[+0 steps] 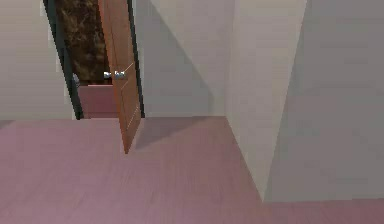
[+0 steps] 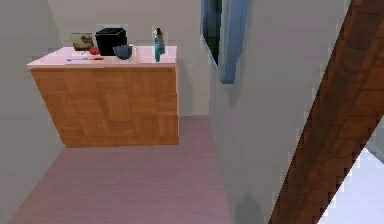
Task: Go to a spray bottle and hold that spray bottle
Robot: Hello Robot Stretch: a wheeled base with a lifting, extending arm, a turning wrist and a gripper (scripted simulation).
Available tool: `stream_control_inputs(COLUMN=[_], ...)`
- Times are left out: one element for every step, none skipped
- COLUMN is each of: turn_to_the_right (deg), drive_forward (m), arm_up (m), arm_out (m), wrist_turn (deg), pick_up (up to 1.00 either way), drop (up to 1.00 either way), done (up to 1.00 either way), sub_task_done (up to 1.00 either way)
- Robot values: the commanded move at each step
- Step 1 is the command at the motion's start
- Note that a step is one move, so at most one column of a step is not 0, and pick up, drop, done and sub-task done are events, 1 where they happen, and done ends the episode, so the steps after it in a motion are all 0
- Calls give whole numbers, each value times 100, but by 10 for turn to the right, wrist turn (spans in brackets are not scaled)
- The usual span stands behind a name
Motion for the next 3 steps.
stream_control_inputs(turn_to_the_right=[0,450,240], drive_forward=[5,0,0], arm_up=[0,0,0], arm_out=[0,0,0], wrist_turn=[0,0,0], pick_up=[0,0,0], drop=[0,0,0], done=[0,0,0], sub_task_done=[0,0,0])
